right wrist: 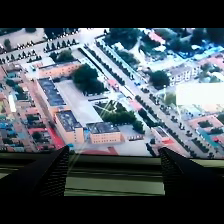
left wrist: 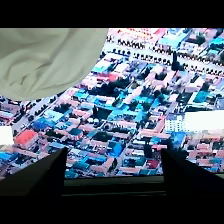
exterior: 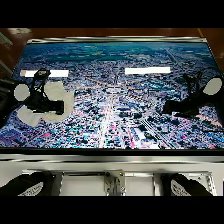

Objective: Fold the shirts.

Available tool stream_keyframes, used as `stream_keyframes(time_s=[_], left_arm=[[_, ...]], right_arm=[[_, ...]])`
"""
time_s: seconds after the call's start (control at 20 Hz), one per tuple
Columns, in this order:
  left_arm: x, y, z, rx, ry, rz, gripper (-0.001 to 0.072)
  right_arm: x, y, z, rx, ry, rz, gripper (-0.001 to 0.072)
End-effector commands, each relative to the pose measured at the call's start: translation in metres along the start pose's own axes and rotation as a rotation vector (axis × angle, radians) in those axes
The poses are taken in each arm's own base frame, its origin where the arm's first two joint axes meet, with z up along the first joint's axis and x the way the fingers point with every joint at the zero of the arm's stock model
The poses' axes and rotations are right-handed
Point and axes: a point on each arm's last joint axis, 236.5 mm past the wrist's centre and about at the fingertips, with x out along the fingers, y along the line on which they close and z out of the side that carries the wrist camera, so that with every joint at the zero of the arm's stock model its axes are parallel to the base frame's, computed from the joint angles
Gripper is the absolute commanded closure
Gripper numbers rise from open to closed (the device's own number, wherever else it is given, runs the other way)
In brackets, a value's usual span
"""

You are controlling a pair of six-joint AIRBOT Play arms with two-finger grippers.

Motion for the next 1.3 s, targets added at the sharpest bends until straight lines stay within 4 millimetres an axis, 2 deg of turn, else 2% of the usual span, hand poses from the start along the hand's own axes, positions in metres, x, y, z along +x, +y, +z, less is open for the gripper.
stream_keyframes(time_s=[0.0, 0.7, 0.9, 1.15, 1.2, 1.25], left_arm=[[0.0, 0.0, 0.0, 0.0, 0.0, 0.001, 0.0015], [0.0, 0.0, 0.0, 0.0, 0.0, 0.001, 0.0015], [0.0, -0.001, 0.001, -0.002, -0.003, -0.004, 0.0015], [0.001, -0.007, 0.016, -0.007, -0.064, -0.03, 0.0015], [0.003, 0.0, 0.025, -0.013, -0.094, -0.014, 0.0013], [0.008, 0.015, 0.036, -0.033, -0.115, 0.017, -0.0004]], right_arm=[[0.0, 0.0, 0.0, 0.001, 0.001, 0.0, 0.0033], [0.0, 0.0, 0.0, 0.001, 0.001, 0.0, 0.0033], [0.0, 0.006, 0.01, 0.005, -0.041, 0.025, 0.0033], [0.0, 0.006, 0.002, 0.004, -0.007, 0.026, 0.0033], [0.0, 0.006, 0.0, 0.004, 0.002, 0.026, 0.0033], [0.0, 0.006, -0.001, 0.004, 0.004, 0.028, 0.0033]])
